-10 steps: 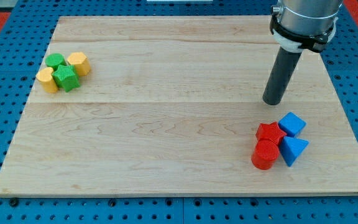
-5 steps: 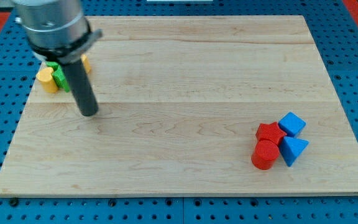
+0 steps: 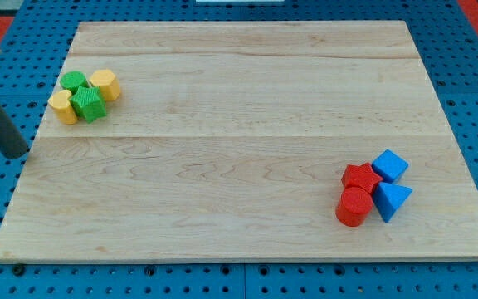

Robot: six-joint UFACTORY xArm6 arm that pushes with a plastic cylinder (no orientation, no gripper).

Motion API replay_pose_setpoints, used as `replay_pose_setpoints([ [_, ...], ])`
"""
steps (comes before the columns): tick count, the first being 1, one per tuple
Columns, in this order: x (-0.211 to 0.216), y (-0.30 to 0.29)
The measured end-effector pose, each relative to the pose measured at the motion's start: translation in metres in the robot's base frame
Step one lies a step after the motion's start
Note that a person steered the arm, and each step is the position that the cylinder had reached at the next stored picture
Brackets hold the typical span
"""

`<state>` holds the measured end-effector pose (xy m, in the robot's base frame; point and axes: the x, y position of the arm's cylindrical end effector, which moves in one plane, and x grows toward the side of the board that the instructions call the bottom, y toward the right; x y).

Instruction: Place the blue cube at the center top of the board

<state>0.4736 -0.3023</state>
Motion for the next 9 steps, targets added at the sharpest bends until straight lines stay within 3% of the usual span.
replay_pose_setpoints([
  [4,-0.013,0.016],
  [6,0.056,0.236],
  [7,0.127,0.314],
  [8,0.142,0.445],
  [9,0.107,0.456],
])
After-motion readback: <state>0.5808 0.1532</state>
